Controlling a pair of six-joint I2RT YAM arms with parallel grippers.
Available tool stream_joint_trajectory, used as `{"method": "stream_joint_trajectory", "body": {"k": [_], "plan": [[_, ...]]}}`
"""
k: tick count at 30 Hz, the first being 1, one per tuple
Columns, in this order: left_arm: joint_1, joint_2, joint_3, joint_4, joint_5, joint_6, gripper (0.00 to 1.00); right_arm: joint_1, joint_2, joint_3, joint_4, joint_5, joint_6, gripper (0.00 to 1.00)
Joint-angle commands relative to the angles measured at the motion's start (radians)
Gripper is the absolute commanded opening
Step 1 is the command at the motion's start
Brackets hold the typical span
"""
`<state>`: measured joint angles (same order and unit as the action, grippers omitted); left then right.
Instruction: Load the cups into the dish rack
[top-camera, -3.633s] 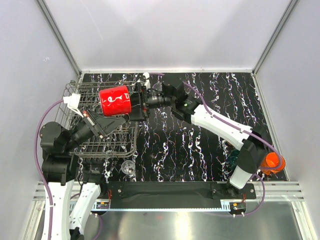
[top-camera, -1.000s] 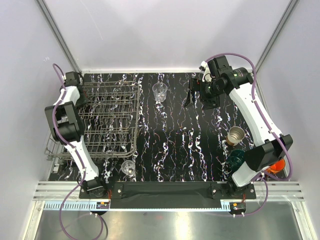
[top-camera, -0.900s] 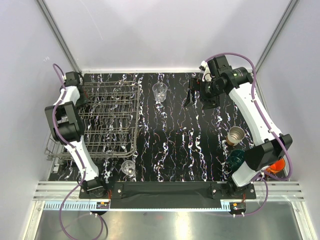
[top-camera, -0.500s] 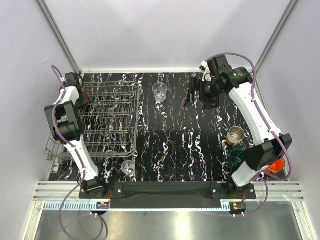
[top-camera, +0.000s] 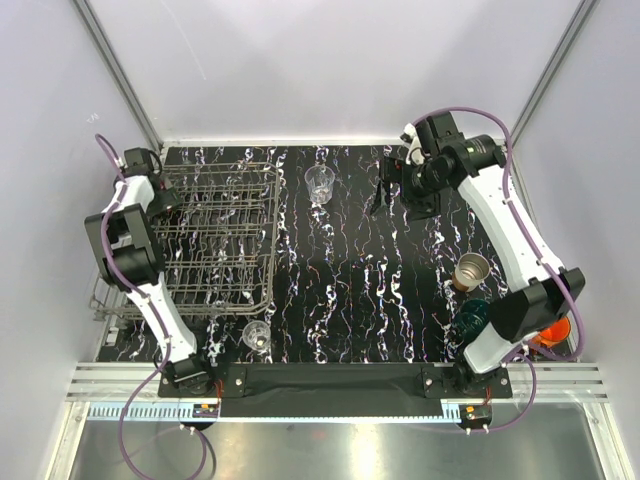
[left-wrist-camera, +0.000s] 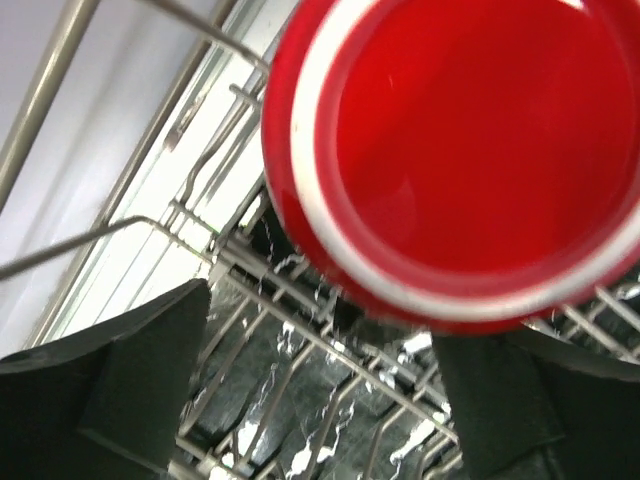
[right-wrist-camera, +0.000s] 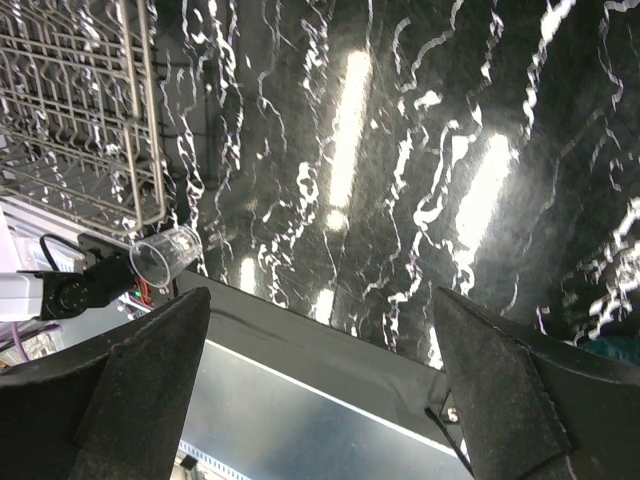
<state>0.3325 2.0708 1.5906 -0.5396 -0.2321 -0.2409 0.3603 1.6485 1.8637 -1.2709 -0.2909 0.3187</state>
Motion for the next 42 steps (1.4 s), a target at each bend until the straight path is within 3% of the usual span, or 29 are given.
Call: {"method": "stream_joint_trajectory", "body": {"k": [1, 8, 12, 19, 22, 27, 30, 35, 42], "plan": [[-0.012, -0.148, -0.033, 0.035, -0.004, -0.009, 0.99, -0.006, -0.124, -0.038, 0.008, 0.041, 0.02, 1.0], [-0.101, -0.317, -0.197, 0.047, 0.036, -0.055, 0.99, -0.009, -0.268, -0.15, -0.004, 0.254, 0.117, 1.0], [-0.185, -0.412, -0.288, 0.091, 0.065, -0.122, 0.99, -0.007, -0.352, -0.239, 0.011, 0.269, 0.158, 1.0], [-0.354, -0.586, -0.291, 0.095, 0.068, -0.227, 0.99, -0.011, -0.411, -0.314, 0.042, 0.282, 0.224, 1.0], [-0.51, -0.661, -0.281, 0.087, 0.044, -0.199, 0.99, -0.011, -0.391, -0.291, 0.019, 0.259, 0.203, 1.0], [-0.722, -0.771, -0.307, 0.017, 0.05, -0.187, 0.99, -0.009, -0.369, -0.345, 0.093, 0.038, 0.102, 1.0], [-0.814, -0.839, -0.326, -0.095, 0.076, -0.164, 0.93, 0.009, -0.326, -0.388, 0.142, -0.065, 0.102, 1.0], [-0.828, -1.143, -0.472, -0.172, 0.091, -0.162, 0.91, 0.247, -0.256, -0.436, 0.246, -0.047, 0.152, 1.0], [-0.826, -1.472, -0.465, -0.428, -0.142, -0.273, 0.91, 0.535, -0.092, -0.448, 0.444, -0.073, 0.26, 0.94]]}}
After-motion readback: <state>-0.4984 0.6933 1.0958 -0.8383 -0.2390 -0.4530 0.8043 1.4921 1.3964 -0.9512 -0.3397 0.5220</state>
